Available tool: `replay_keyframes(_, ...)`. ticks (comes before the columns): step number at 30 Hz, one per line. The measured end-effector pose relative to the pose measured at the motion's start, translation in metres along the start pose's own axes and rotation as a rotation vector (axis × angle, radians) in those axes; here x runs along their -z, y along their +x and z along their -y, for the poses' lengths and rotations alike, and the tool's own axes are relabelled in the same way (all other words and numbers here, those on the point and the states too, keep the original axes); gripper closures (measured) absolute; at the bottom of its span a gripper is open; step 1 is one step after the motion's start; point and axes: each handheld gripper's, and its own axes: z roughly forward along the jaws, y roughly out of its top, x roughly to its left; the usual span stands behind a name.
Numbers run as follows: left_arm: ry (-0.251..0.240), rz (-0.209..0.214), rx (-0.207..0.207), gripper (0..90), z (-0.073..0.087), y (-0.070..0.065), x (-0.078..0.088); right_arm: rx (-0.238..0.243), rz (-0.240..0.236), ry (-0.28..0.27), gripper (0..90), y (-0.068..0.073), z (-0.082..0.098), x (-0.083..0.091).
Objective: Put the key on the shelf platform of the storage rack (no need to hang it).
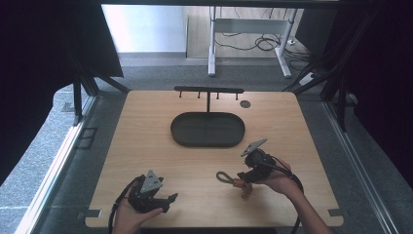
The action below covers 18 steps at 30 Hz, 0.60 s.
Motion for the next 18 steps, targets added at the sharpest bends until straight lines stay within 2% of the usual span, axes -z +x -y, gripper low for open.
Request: replay_keyframes(18, -0.001, 0.0, 0.005, 27.0, 0.0, 0.0, -0.001, 0.036, -0.049, 0.104, 48.1, 0.01, 0.003, -0.031)
